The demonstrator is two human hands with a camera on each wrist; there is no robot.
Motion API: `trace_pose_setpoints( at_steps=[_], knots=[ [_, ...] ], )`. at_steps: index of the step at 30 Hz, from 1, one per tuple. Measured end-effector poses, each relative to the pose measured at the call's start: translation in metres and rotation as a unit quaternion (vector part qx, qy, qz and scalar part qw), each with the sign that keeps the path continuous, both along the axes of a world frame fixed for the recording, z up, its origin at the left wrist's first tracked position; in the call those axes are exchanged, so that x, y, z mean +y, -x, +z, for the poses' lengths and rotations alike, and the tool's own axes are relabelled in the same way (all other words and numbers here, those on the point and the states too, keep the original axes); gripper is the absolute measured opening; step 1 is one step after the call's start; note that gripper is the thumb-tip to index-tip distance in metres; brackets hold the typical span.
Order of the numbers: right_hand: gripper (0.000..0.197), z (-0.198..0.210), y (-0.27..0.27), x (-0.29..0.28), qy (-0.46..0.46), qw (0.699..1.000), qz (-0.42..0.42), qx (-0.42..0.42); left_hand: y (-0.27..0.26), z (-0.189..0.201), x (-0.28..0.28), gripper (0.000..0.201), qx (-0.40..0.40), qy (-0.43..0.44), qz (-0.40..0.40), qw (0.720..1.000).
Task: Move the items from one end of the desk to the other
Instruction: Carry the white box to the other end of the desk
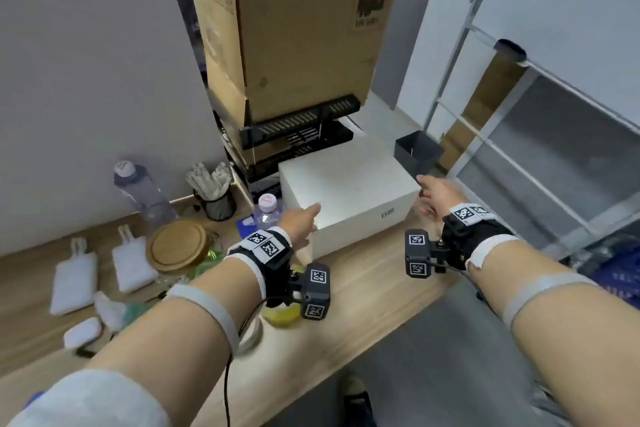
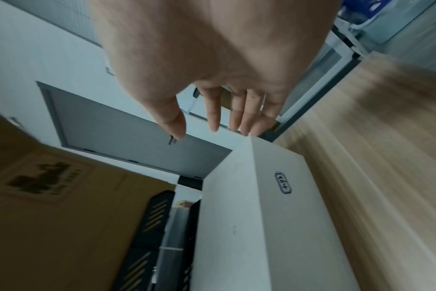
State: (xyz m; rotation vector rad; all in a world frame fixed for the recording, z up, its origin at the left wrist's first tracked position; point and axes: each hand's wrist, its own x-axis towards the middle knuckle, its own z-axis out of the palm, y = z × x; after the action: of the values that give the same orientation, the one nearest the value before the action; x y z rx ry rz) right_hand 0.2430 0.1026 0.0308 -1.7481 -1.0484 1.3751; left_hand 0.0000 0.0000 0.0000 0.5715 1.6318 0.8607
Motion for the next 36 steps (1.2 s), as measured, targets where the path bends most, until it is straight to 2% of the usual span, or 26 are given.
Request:
trace_pose_setpoints(
  at_steps=[3, 5, 7, 8, 10, 12, 14, 16, 19, 23, 29, 34, 36],
  knots=[
    [0.018, -0.024, -0.014, 0.032, 0.008, 0.999, 0.003, -0.039, -0.010, -0.022, 0.020, 0.048, 0.103, -0.038, 0.082, 0.991],
    [0.021, -0.044, -0.022, 0.053, 0.027, 0.999, 0.018, -0.025, -0.015, -0.036, 0.026, 0.034, 0.168, -0.044, 0.161, 0.972],
    [0.040, -0.057, -0.026, 0.071, 0.063, 0.997, 0.042, -0.016, -0.020, -0.046, 0.031, 0.022, 0.223, -0.031, 0.213, 0.951],
    [0.048, -0.060, -0.026, 0.077, 0.086, 0.995, 0.045, 0.004, -0.020, -0.052, 0.033, 0.031, 0.216, -0.016, 0.235, 0.947],
    [0.045, -0.073, -0.027, 0.089, 0.112, 0.991, 0.054, 0.045, -0.017, -0.068, 0.035, 0.074, 0.137, 0.009, 0.255, 0.957],
    [0.047, -0.083, -0.026, 0.095, 0.133, 0.986, 0.062, 0.085, -0.014, -0.091, 0.038, 0.091, 0.070, 0.011, 0.241, 0.968],
    [0.060, -0.095, -0.025, 0.101, 0.153, 0.978, 0.045, 0.132, -0.016, -0.102, 0.039, 0.088, -0.006, 0.003, 0.249, 0.969],
    [0.068, -0.103, -0.024, 0.105, 0.171, 0.974, 0.030, 0.144, -0.022, -0.103, 0.036, 0.086, -0.091, -0.004, 0.257, 0.962],
    [0.063, -0.106, -0.019, 0.106, 0.208, 0.958, 0.060, 0.190, -0.023, -0.107, 0.036, 0.087, -0.149, -0.015, 0.268, 0.952],
    [0.052, -0.112, -0.019, 0.116, 0.221, 0.942, 0.115, 0.224, -0.026, -0.103, 0.042, 0.073, -0.180, -0.038, 0.246, 0.952],
    [0.070, -0.118, -0.020, 0.121, 0.207, 0.952, 0.089, 0.206, -0.031, -0.096, 0.040, 0.082, -0.192, -0.058, 0.237, 0.951],
    [0.060, -0.117, -0.017, 0.114, 0.210, 0.943, 0.077, 0.245, -0.034, -0.092, 0.041, 0.081, -0.204, -0.054, 0.252, 0.944],
    [0.063, -0.113, -0.017, 0.113, 0.199, 0.943, 0.083, 0.252, -0.034, -0.090, 0.040, 0.079, -0.219, -0.040, 0.264, 0.938]
  ],
)
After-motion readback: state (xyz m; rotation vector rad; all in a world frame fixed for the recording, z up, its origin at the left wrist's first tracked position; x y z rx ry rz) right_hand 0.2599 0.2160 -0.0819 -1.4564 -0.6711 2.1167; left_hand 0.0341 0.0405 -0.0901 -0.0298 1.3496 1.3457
